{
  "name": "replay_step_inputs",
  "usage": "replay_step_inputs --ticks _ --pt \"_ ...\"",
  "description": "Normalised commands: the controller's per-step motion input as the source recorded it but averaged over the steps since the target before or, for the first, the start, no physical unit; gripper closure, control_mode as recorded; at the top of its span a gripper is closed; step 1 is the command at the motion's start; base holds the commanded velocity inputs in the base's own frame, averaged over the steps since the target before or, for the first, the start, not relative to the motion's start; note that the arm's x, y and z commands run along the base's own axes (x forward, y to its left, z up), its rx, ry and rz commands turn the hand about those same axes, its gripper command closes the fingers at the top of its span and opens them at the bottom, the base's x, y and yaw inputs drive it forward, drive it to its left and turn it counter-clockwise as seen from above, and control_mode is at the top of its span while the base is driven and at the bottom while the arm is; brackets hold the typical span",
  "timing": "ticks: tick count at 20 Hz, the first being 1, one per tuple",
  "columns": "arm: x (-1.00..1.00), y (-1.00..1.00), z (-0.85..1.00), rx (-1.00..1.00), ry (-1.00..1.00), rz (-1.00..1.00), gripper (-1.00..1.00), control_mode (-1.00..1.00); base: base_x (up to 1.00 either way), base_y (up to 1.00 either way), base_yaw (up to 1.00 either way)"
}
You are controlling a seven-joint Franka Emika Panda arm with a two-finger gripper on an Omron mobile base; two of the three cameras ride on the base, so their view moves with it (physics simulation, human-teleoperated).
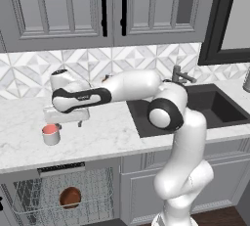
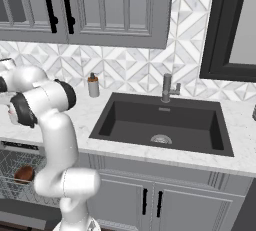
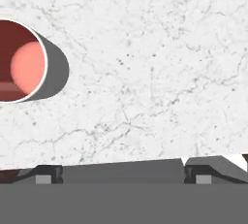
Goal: Pick up the cup and bowl from the counter, place them in the dishwasher, and close the dishwasher door.
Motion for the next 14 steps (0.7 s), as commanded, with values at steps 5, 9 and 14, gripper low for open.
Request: replay_step_inputs --ticks 5,9,14 --pt "0.55 0.37 0.06 0.12 0.01 0.07 -1.0 -1.0 0.0 0.0 0.0" --pt "0.57 0.52 0.0 0.05 0.04 0.09 -1.0 -1.0 0.0 0.0 0.0" --pt "0.16 0.22 0.0 0.0 0.09 0.06 -1.0 -1.0 0.0 0.0 0.0"
